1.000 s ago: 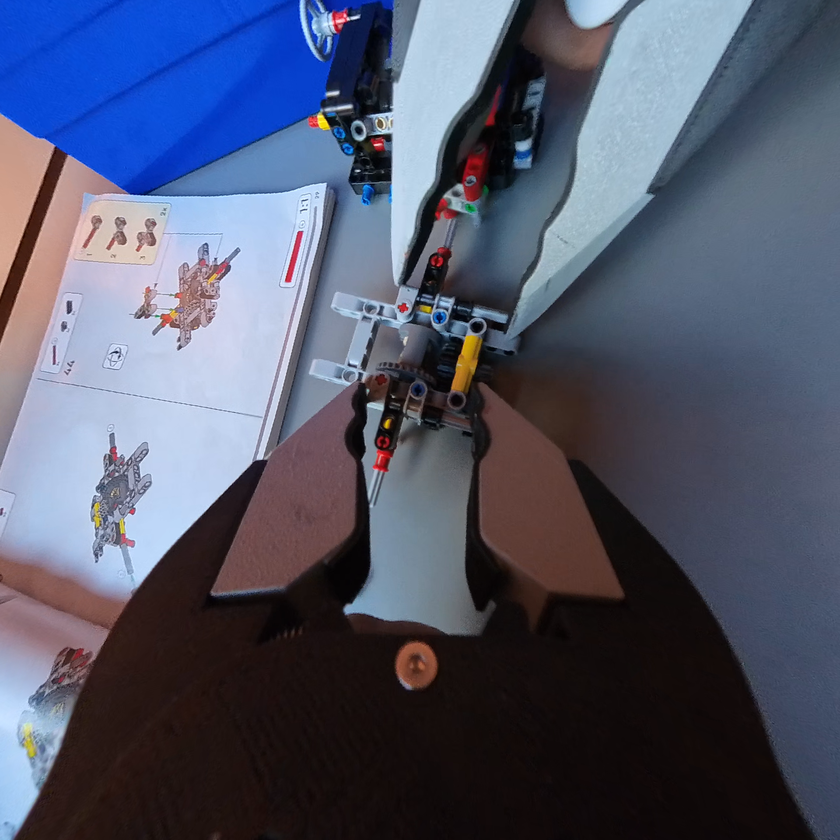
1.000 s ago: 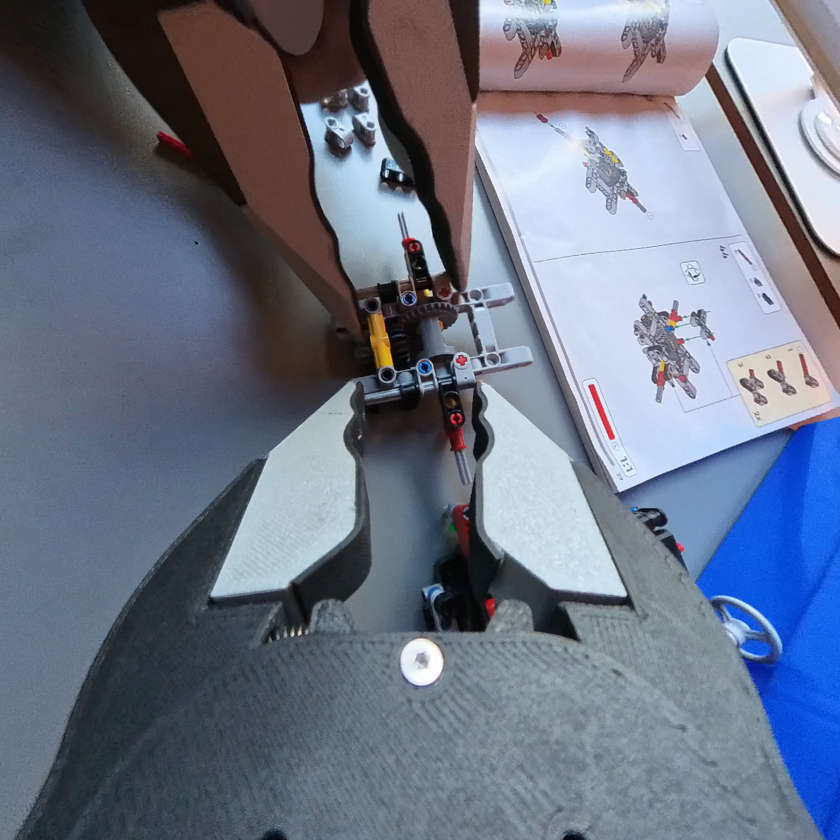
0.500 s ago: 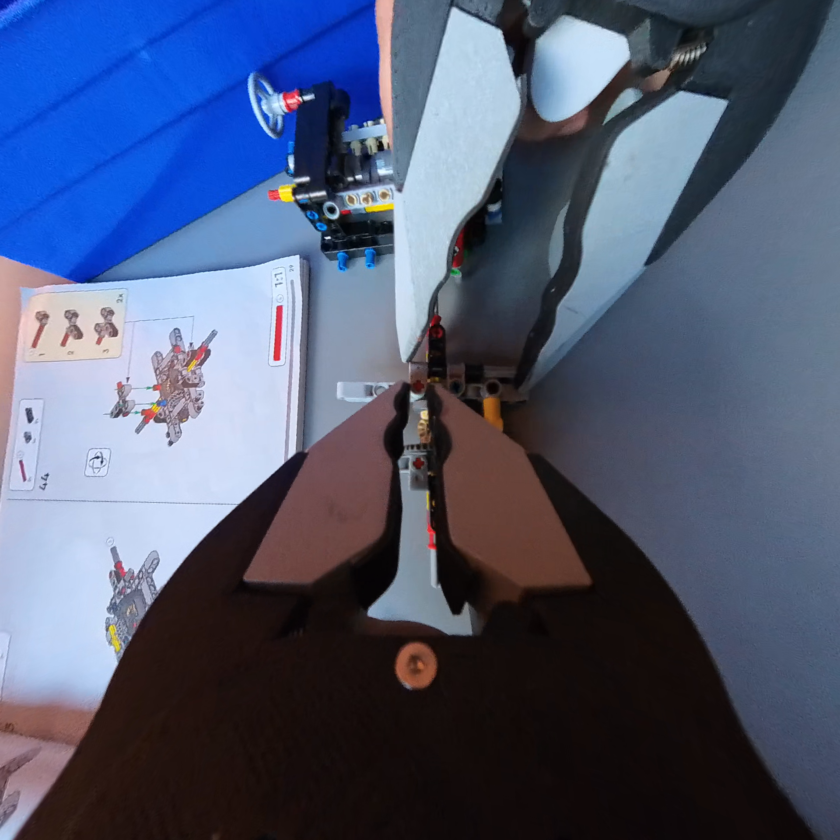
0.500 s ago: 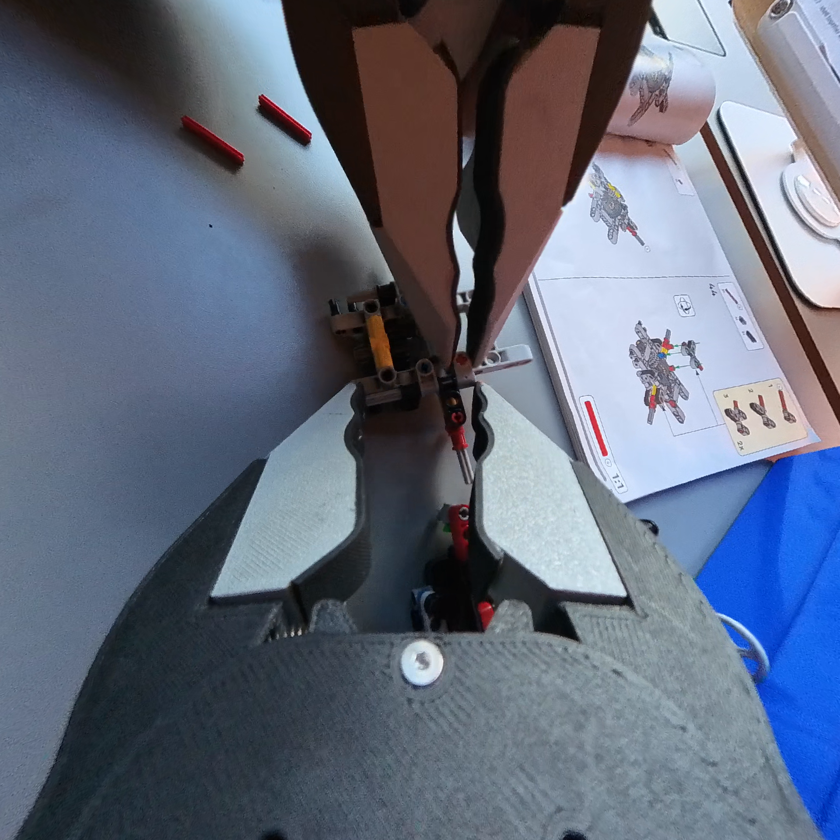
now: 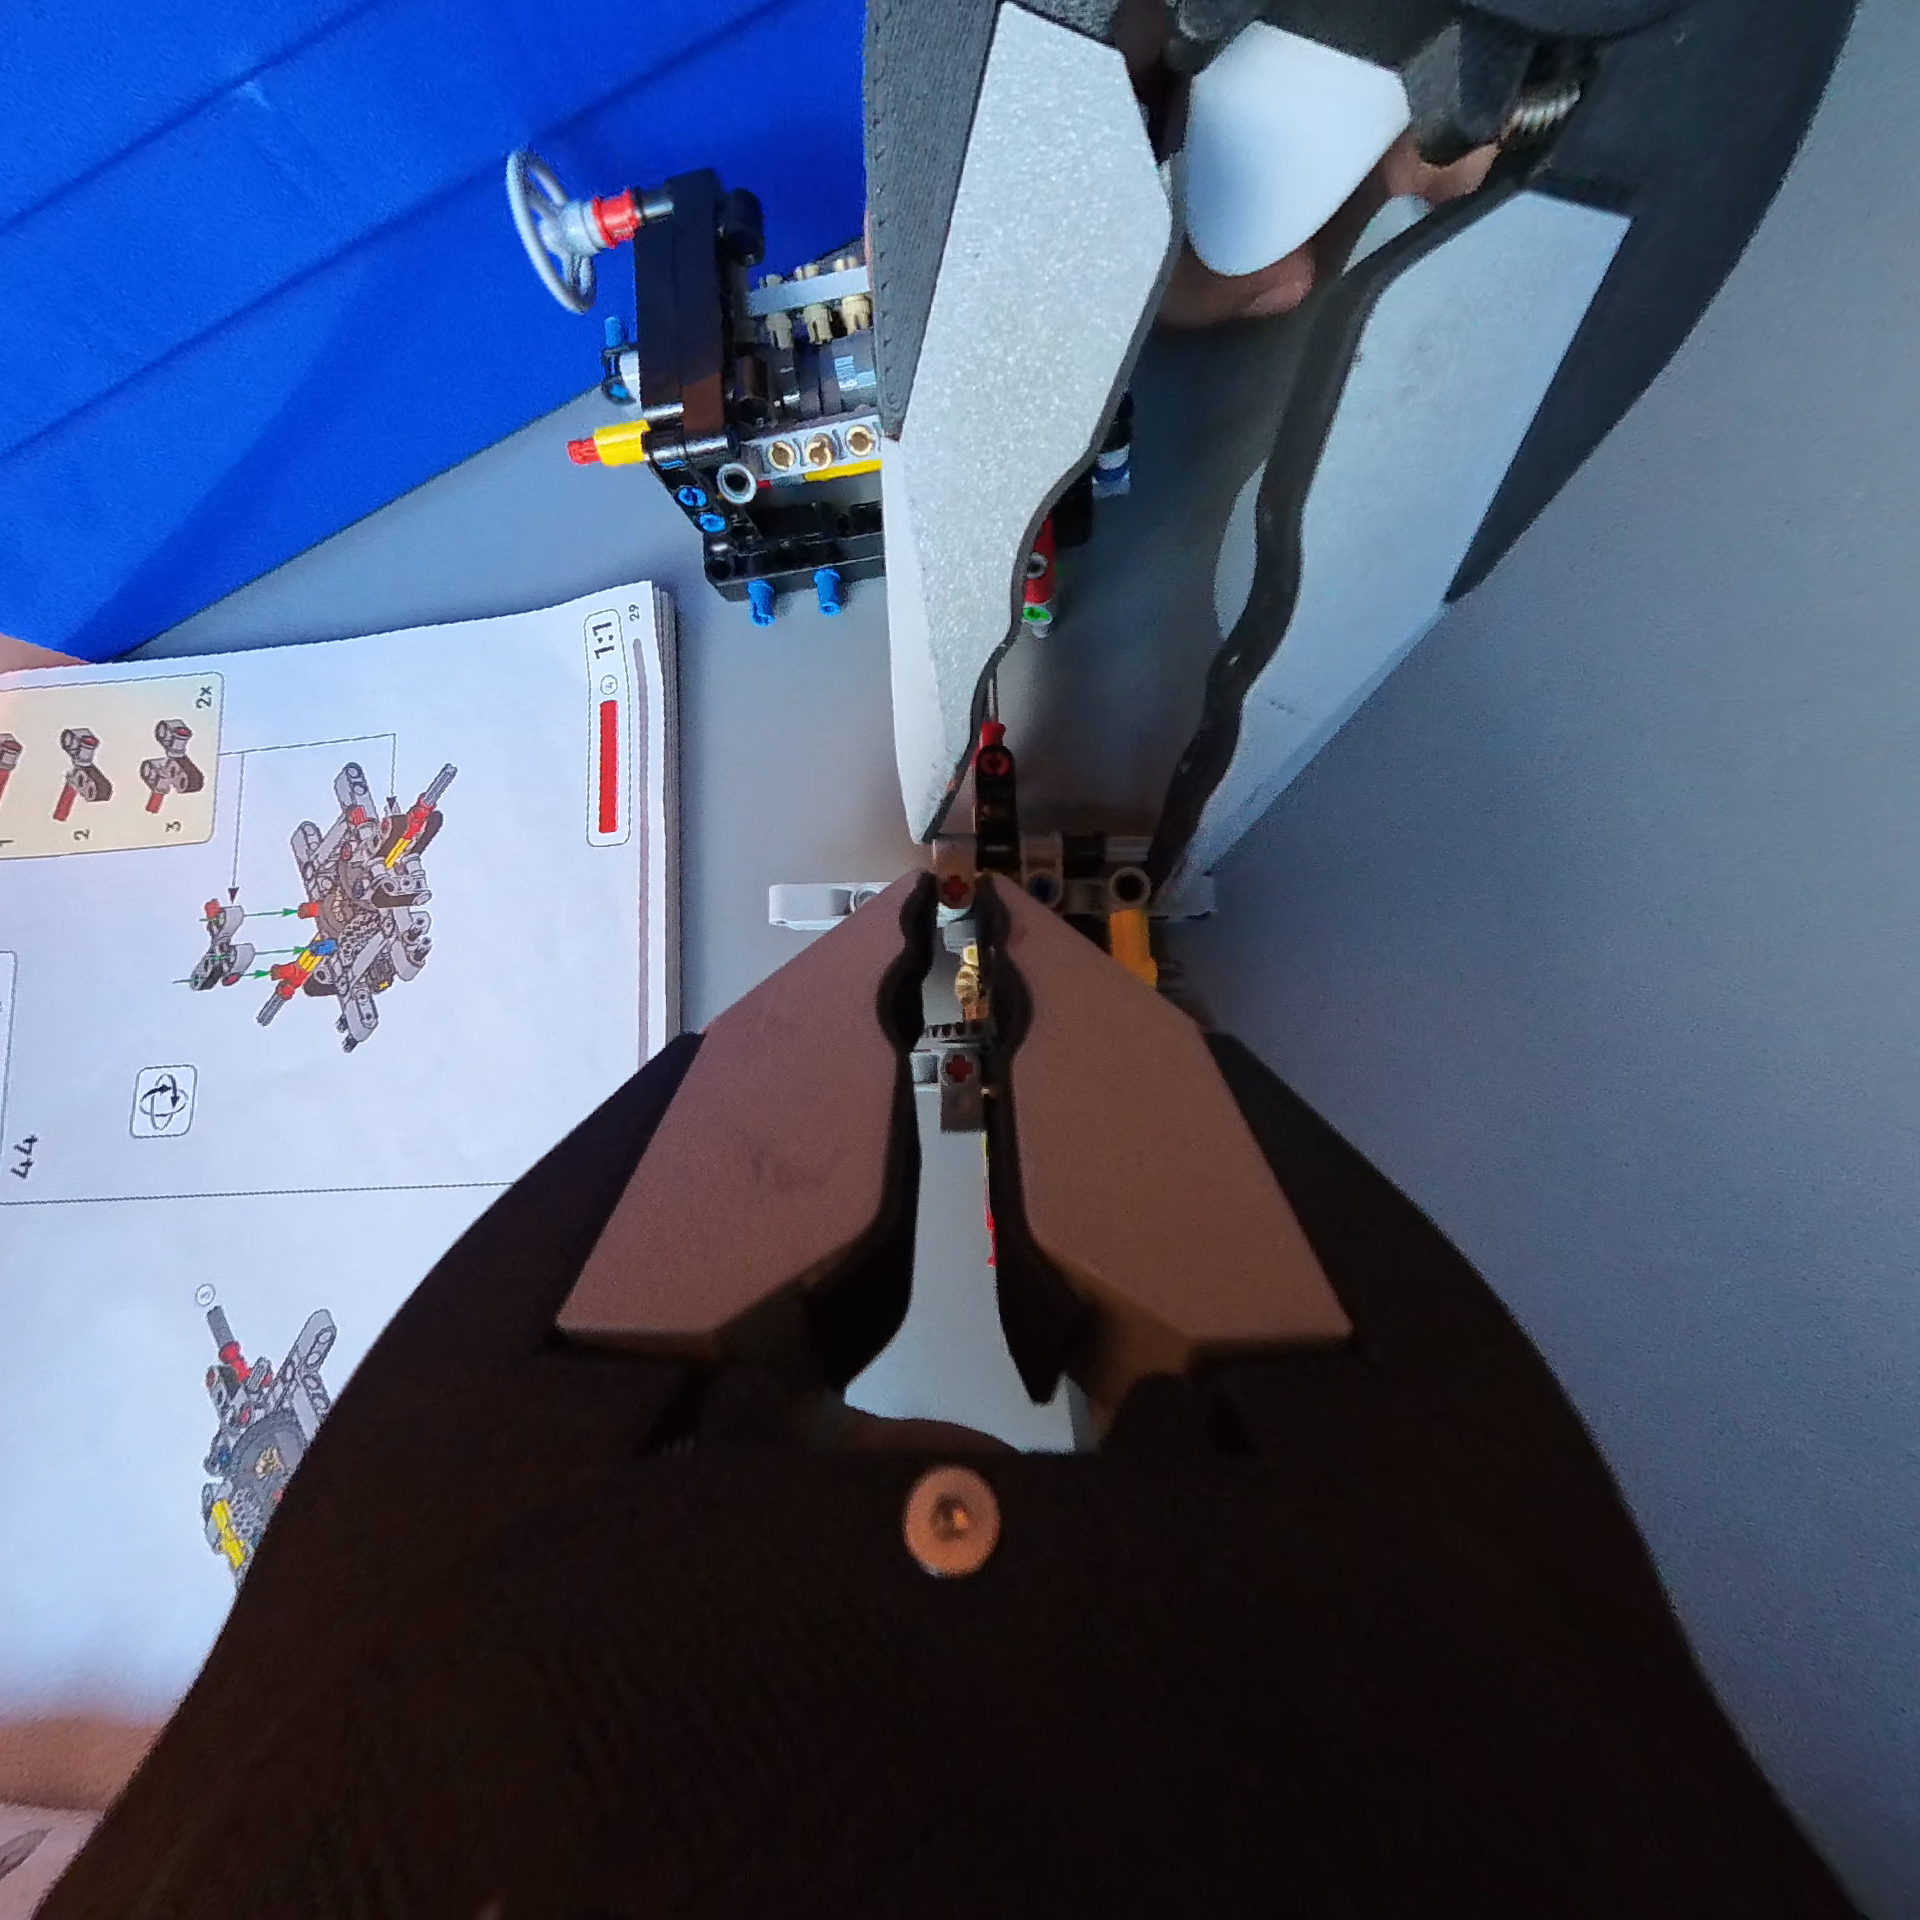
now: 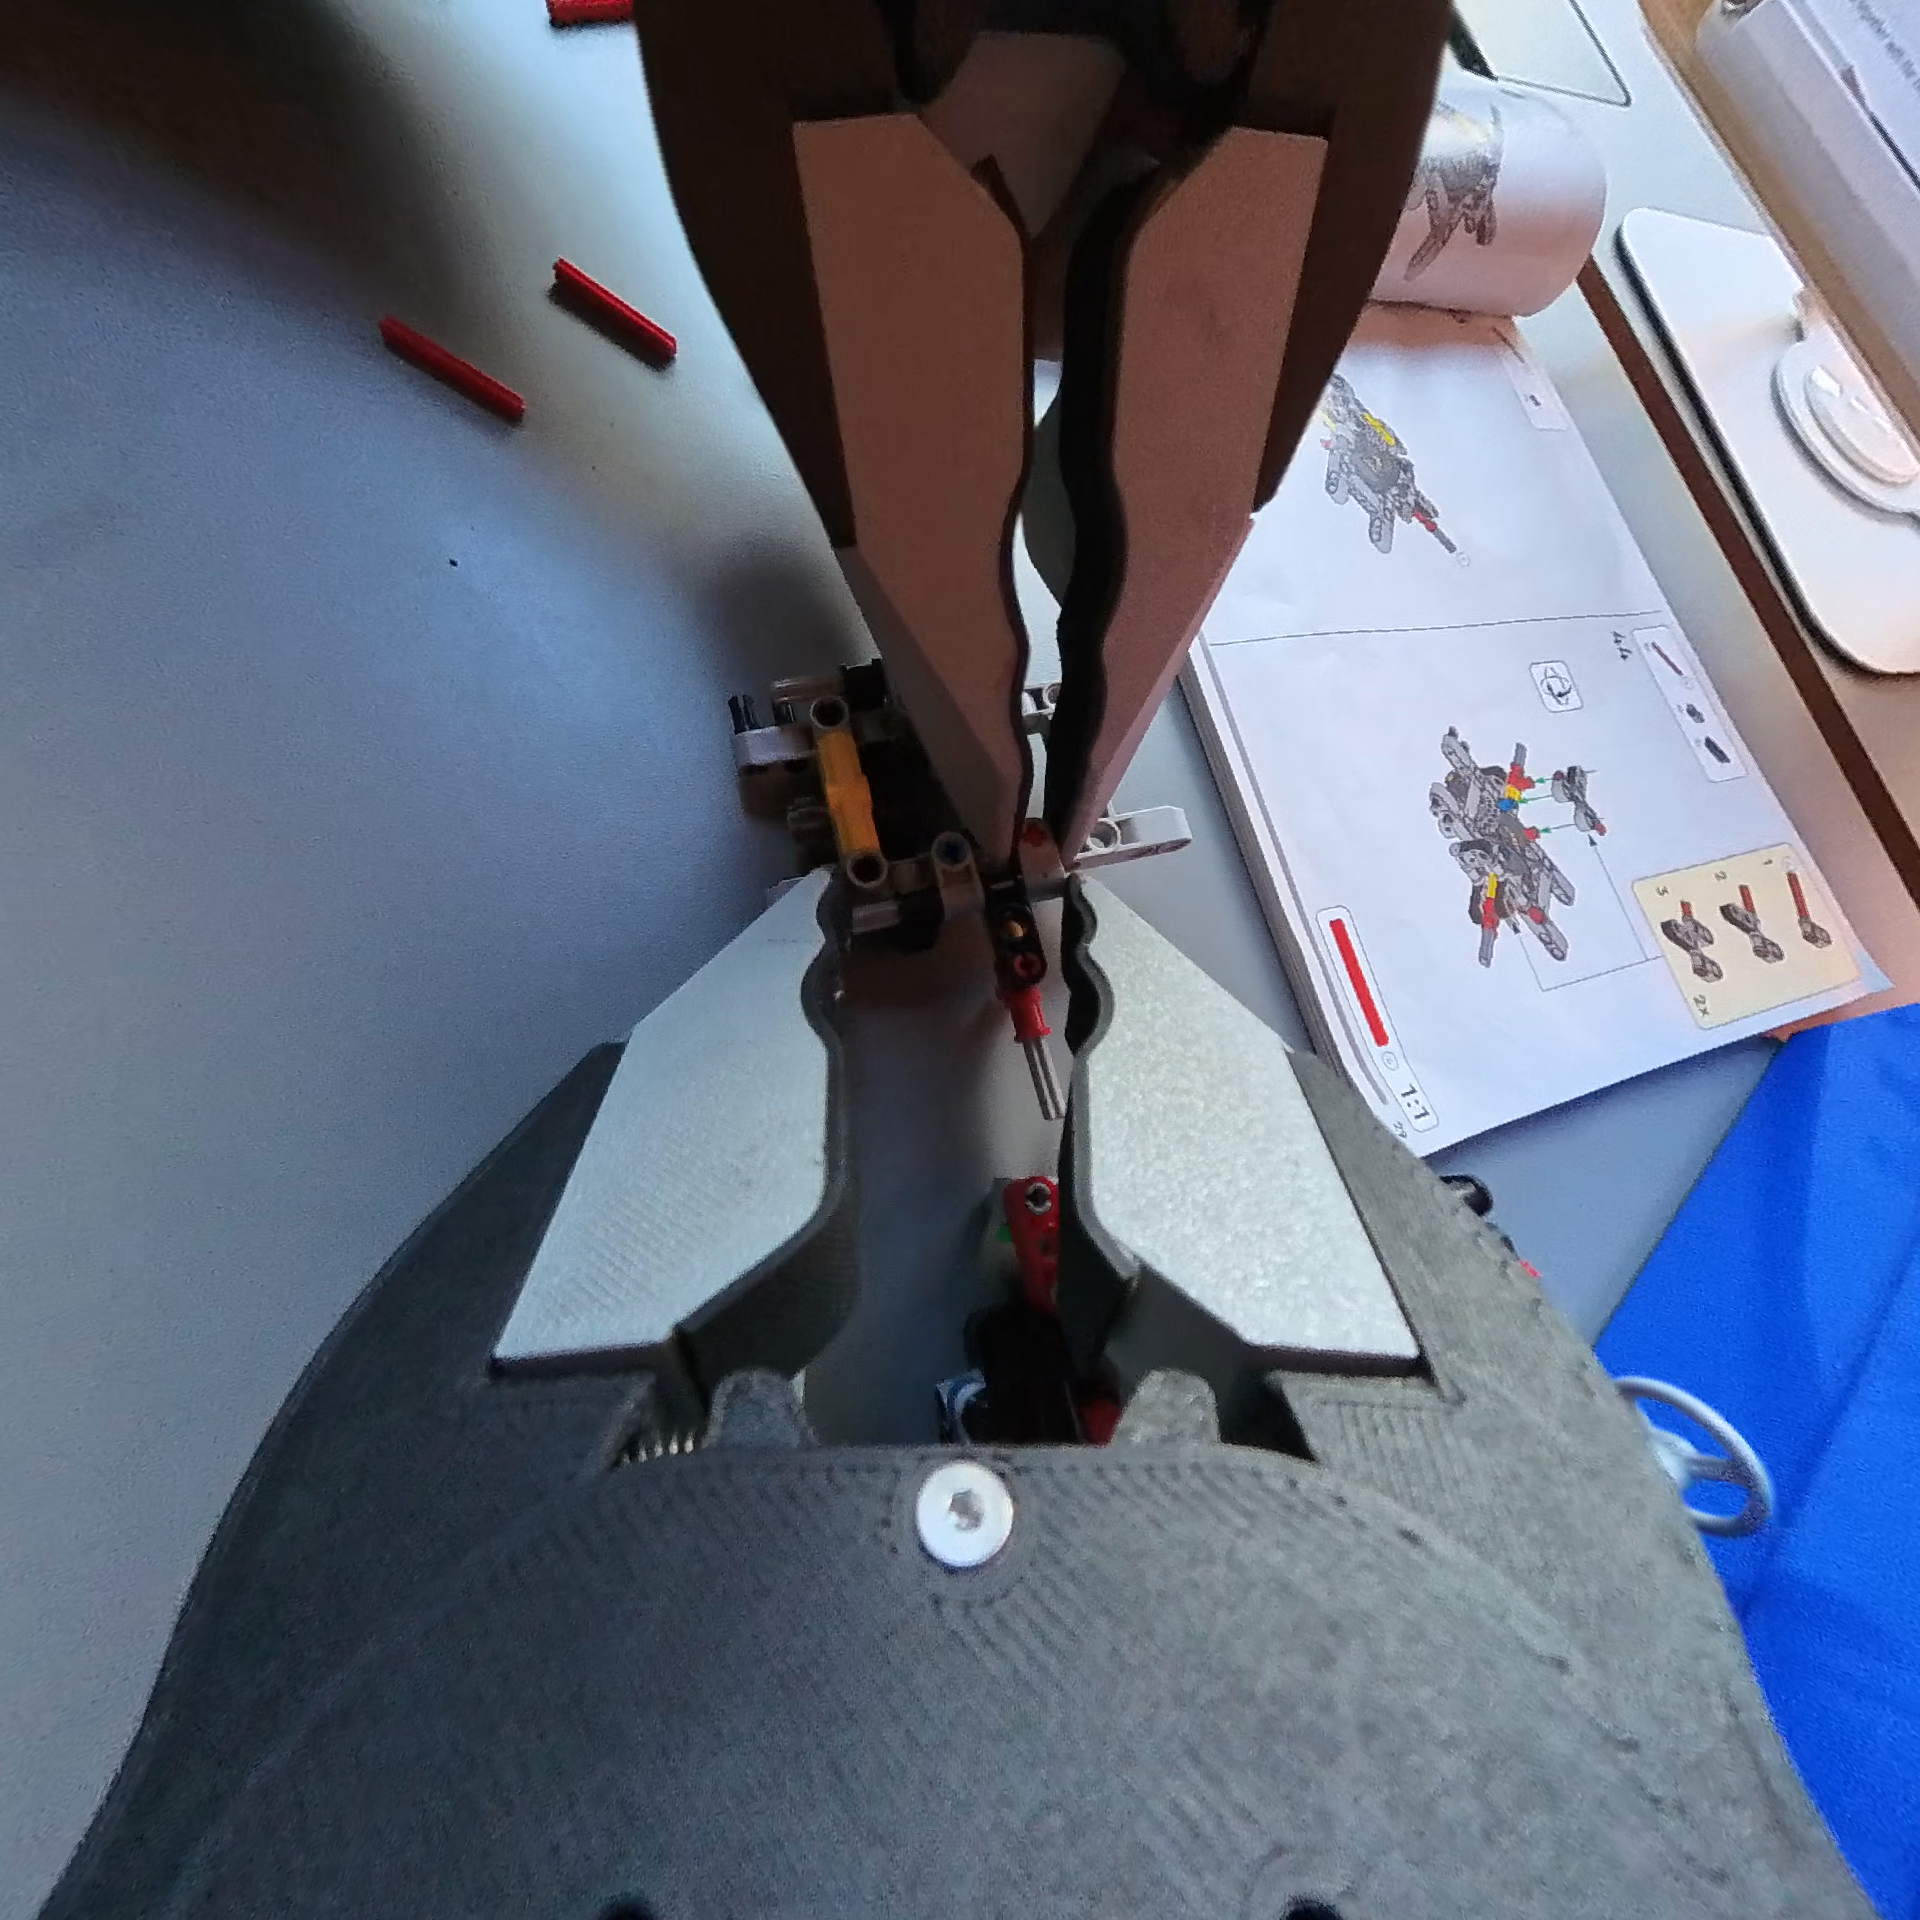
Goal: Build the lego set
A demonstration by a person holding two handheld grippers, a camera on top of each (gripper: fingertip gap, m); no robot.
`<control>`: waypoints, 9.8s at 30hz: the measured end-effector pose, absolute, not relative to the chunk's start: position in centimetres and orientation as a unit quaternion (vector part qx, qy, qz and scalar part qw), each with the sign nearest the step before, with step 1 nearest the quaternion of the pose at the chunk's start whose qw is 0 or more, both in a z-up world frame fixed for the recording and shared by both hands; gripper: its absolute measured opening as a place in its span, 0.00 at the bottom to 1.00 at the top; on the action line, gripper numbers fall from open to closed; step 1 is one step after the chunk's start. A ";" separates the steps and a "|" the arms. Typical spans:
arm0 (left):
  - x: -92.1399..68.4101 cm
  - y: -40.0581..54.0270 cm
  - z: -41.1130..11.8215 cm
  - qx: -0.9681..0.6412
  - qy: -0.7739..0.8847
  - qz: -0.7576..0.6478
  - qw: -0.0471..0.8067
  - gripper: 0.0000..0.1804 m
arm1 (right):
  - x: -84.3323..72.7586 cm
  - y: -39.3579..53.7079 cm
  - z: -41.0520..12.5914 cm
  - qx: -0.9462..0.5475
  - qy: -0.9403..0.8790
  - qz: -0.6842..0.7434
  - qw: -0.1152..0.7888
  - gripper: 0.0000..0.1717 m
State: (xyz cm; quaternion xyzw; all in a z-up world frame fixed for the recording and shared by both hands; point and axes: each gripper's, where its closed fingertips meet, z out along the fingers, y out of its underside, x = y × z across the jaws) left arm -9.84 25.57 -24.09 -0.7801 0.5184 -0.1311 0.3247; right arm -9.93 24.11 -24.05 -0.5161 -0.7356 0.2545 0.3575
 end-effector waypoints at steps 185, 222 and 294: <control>-17.4 16.7 -18.3 -0.765 0.287 -0.134 0.560 0.17 | -7.1 26.2 -12.9 -0.448 -0.551 0.401 0.579 0.00; -17.1 17.1 -20.2 -0.786 0.299 -0.102 0.531 0.16 | -7.4 24.5 -12.9 -0.436 -0.576 0.401 0.563 0.00; -15.1 18.7 -24.5 -0.778 0.491 -0.140 0.367 0.18 | -15.3 18.3 -23.9 -0.488 -0.749 0.281 0.348 0.26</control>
